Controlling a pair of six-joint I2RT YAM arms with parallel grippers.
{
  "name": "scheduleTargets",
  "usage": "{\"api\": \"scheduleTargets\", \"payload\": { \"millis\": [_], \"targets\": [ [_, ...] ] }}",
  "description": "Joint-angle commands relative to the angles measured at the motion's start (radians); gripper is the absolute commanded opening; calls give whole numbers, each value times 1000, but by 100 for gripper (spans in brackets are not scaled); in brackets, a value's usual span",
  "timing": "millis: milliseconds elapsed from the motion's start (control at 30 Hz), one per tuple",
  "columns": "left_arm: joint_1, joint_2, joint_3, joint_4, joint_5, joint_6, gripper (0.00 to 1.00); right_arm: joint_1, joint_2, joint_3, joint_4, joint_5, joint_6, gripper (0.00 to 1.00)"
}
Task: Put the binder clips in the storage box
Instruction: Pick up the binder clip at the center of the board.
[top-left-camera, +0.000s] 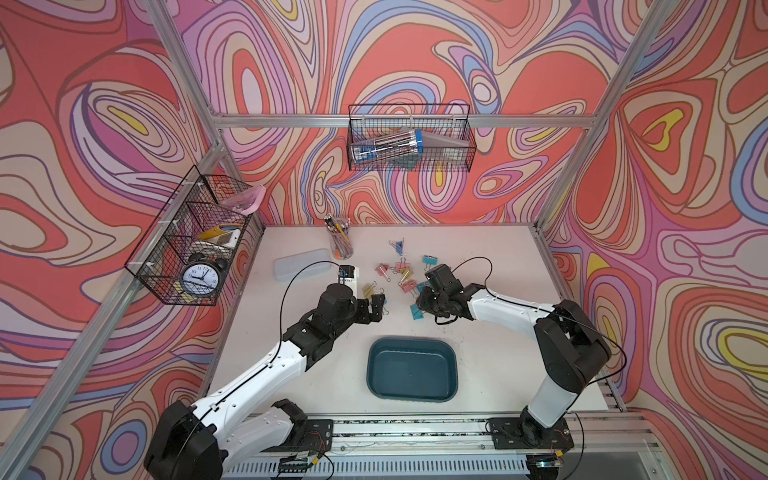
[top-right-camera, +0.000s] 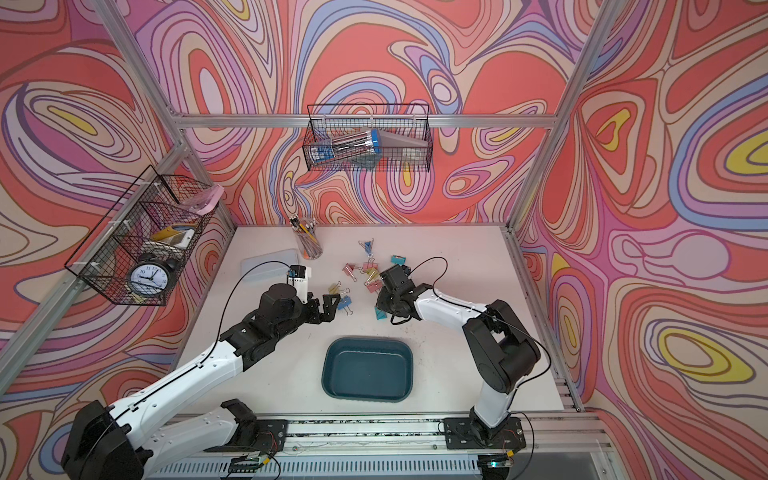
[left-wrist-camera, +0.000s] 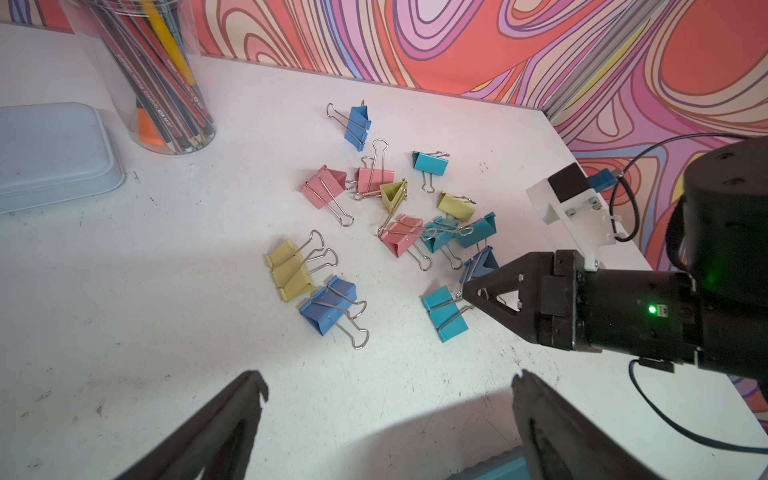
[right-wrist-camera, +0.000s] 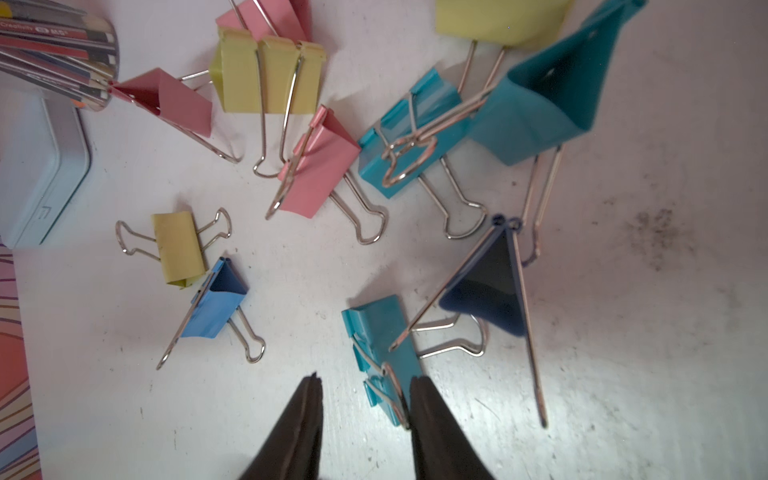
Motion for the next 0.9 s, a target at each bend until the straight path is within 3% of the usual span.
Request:
{"api": "scheduleTargets", "payload": {
  "millis": [0,200,867],
  "targets": [
    [-2,1,-7,8,6,-7,99,-7,22,-17,32,-5,-11,32],
    [-1,0,-7,8,7,-5,99,-15,56,-31,73,-7,-37,36],
    [0,10,-6,18,8,-10,99,-21,0,-44,87,1,-74,0]
  ]
}}
